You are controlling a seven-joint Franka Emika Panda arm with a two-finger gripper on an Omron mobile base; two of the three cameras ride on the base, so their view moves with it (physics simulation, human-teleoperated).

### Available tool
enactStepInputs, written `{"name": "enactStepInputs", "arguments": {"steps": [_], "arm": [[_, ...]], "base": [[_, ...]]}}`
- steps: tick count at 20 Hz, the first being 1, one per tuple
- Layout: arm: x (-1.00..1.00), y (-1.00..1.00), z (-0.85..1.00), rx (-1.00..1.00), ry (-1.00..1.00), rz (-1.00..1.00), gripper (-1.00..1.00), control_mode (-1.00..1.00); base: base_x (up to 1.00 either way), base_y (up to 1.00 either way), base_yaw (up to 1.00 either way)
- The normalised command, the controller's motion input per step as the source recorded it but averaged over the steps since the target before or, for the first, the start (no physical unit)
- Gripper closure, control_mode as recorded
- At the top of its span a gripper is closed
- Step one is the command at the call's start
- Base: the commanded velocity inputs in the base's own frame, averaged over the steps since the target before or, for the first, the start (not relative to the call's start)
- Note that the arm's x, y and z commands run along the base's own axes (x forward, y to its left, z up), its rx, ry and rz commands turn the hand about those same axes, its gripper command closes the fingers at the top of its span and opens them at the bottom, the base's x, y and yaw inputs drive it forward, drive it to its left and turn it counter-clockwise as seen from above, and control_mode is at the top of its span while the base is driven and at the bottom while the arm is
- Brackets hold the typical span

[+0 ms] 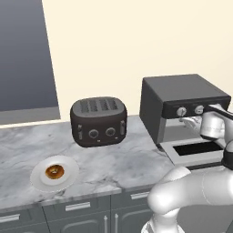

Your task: Pick up the bagel from the plate, place it on the toaster oven rack, close the door, and set the timer.

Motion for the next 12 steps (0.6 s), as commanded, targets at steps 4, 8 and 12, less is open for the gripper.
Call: {"name": "enactStepInputs", "arguments": {"steps": [4, 8, 12], "arm": [[0.0, 0.0, -0.05, -0.03, 0.22, -0.09, 1.0, -1.0], [0.0, 0.0, 0.0, -0.08, 0.35, -0.11, 1.0, -1.0], [-0.06, 0.0, -0.04, -0.1, 0.37, -0.1, 1.0, -1.0]], "base": [[0.0, 0.0, 0.0], [0.0, 0.0, 0.0], [0.0, 0.0, 0.0]]}}
